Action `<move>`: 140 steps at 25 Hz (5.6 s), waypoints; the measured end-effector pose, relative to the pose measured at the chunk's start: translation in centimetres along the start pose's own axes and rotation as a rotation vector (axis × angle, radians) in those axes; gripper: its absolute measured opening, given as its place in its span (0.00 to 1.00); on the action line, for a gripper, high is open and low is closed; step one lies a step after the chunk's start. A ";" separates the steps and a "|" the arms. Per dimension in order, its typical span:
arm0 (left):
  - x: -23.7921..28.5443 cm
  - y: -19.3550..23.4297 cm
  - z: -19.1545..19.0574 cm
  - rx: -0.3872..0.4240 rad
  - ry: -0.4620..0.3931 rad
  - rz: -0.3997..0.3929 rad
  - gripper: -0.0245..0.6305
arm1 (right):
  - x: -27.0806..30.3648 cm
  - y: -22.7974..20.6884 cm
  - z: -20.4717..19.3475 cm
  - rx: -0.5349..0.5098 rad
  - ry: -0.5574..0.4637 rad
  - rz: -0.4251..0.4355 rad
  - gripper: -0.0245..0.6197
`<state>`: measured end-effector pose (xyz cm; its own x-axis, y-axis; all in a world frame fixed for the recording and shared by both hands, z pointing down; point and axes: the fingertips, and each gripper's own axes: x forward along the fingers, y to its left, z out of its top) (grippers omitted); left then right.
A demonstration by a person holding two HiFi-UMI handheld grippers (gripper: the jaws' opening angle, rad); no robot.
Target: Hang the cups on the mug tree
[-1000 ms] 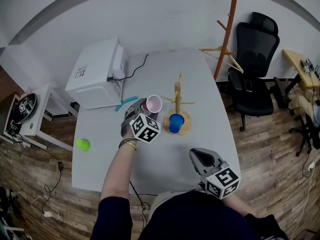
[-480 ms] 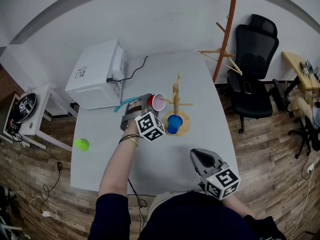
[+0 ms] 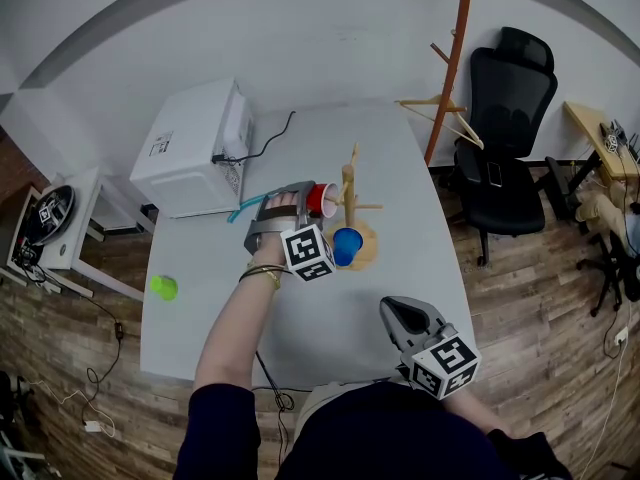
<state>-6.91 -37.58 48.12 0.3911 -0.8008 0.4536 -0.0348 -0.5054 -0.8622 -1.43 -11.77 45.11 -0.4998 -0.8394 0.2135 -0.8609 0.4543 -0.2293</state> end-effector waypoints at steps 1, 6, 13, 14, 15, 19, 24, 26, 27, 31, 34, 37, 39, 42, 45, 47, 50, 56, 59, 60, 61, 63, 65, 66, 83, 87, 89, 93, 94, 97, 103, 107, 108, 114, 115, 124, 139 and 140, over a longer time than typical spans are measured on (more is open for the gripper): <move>0.0 0.0 0.2 0.008 0.000 0.001 0.48 | 0.0 0.0 0.0 0.000 0.000 0.002 0.08; -0.2 0.1 0.8 0.070 0.007 0.013 0.48 | -0.1 0.0 0.0 -0.003 0.001 0.012 0.08; -0.4 -0.1 1.4 0.159 0.029 0.030 0.48 | -0.2 0.0 -0.1 -0.006 0.004 0.024 0.08; -0.4 -0.1 1.6 0.169 0.030 0.031 0.48 | -0.1 0.1 -0.1 -0.007 0.004 0.027 0.08; -0.4 -0.2 1.7 0.178 0.031 0.033 0.48 | -0.1 0.1 0.0 -0.008 0.005 0.029 0.08; -0.5 -0.1 1.9 0.199 0.036 0.036 0.48 | -0.2 0.1 0.0 -0.010 0.010 0.036 0.08; -0.6 -0.2 2.0 0.206 0.036 0.040 0.48 | -0.2 0.2 -0.1 -0.013 0.015 0.044 0.08; -0.5 -0.4 1.9 0.216 0.040 0.034 0.48 | -0.2 0.1 0.0 -0.013 0.016 0.047 0.08; -0.5 -0.5 1.9 0.224 0.042 0.032 0.48 | -0.2 0.1 0.0 -0.013 0.017 0.048 0.08; -0.5 -1.2 1.8 0.261 0.042 0.019 0.48 | -0.3 0.1 -0.1 -0.012 0.018 0.050 0.08; -0.5 -1.6 1.9 0.267 0.040 0.010 0.48 | -0.3 0.1 -0.2 -0.012 0.019 0.052 0.08; -0.5 -1.6 1.9 0.263 0.042 0.002 0.48 | -0.3 0.2 -0.1 -0.012 0.017 0.056 0.08; -0.6 -1.7 1.9 0.264 0.040 0.000 0.48 | -0.3 0.2 -0.1 -0.013 0.017 0.058 0.08; -0.8 -1.8 1.9 0.263 0.038 0.001 0.48 | -0.4 0.1 -0.3 -0.011 0.019 0.059 0.08; -1.1 -1.9 1.9 0.257 0.036 0.002 0.48 | -0.4 0.3 -0.4 -0.013 0.019 0.063 0.08; -1.2 -1.9 1.9 0.256 0.035 0.004 0.48 | -0.3 0.4 -0.4 -0.014 0.019 0.066 0.08; -1.6 -1.9 1.8 0.250 0.034 0.009 0.48 | -0.2 0.8 -0.4 -0.013 0.020 0.072 0.08; -2.5 -1.6 1.5 0.222 0.024 0.022 0.48 | 0.2 1.5 -0.6 -0.010 0.024 0.088 0.08; -3.2 -1.5 1.4 0.185 0.013 0.029 0.48 | 0.6 2.1 -0.7 -0.010 0.025 0.101 0.08; -3.5 -1.5 1.3 0.173 0.008 0.031 0.48 | 0.8 2.4 -0.8 -0.010 0.026 0.106 0.08; -3.7 -1.5 1.3 0.163 0.001 0.031 0.48 | 0.9 2.6 -0.8 -0.010 0.027 0.111 0.08; -4.1 -1.8 1.4 0.134 -0.023 0.022 0.48 | 1.2 3.0 -0.8 -0.010 0.029 0.119 0.08; -4.6 -1.8 1.4 0.100 -0.040 0.020 0.48 | 1.4 3.3 -0.8 -0.012 0.030 0.127 0.08; -4.8 -1.7 1.3 0.083 -0.044 0.025 0.48 | 1.6 3.4 -0.9 -0.013 0.030 0.131 0.08; -9.4 -0.4 -0.7 -0.325 -0.154 0.160 0.14 | 3.4 5.7 -1.0 -0.022 0.045 0.179 0.08; -10.3 -0.8 -1.2 -0.405 -0.171 0.182 0.10 | 3.7 6.1 -1.2 -0.024 0.047 0.189 0.08; -10.8 -1.1 -1.5 -0.448 -0.177 0.187 0.09 | 3.9 6.3 -1.3 -0.024 0.049 0.196 0.08; -12.0 -1.6 -2.1 -0.529 -0.185 0.205 0.07 | 4.4 6.9 -1.3 -0.028 0.052 0.209 0.08; -12.2 -1.8 -2.2 -0.552 -0.187 0.203 0.07 | 4.5 7.0 -1.3 -0.028 0.053 0.213 0.08; -12.8 -2.6 -2.5 -0.626 -0.192 0.190 0.07 | 4.8 7.3 -1.3 -0.030 0.057 0.226 0.08; -14.0 -3.7 -2.8 -0.758 -0.177 0.187 0.07 | 5.0 7.6 -1.4 -0.035 0.070 0.262 0.08; -14.9 -4.6 -2.7 -0.840 -0.167 0.195 0.07 | 4.7 7.3 -1.2 -0.033 0.070 0.277 0.08; -15.1 -4.8 -2.6 -0.864 -0.167 0.203 0.07 | 4.6 7.2 -1.2 -0.033 0.070 0.281 0.08; -16.6 -5.2 -1.4 -0.980 -0.147 0.256 0.07 | 3.5 5.8 -0.8 -0.038 0.079 0.318 0.08; -16.9 -5.4 -1.3 -1.000 -0.140 0.263 0.07 | 3.3 5.6 -0.6 -0.040 0.081 0.326 0.08; -18.8 -7.5 1.0 -1.171 -0.092 0.277 0.07 | 1.4 3.6 0.2 -0.057 0.092 0.378 0.08; -22.6 -10.4 3.6 -1.331 -0.064 0.364 0.07 | -0.9 3.9 -0.3 -0.099 0.109 0.507 0.08; -22.8 -10.6 3.8 -1.329 -0.062 0.363 0.07 | -1.1 4.0 -0.5 -0.099 0.122 0.515 0.08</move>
<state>-11.97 -12.76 46.11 0.2102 -0.9546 0.2109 -0.9728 -0.2257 -0.0518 -4.40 -8.87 44.41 -0.8623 -0.4623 0.2068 -0.5030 0.8291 -0.2440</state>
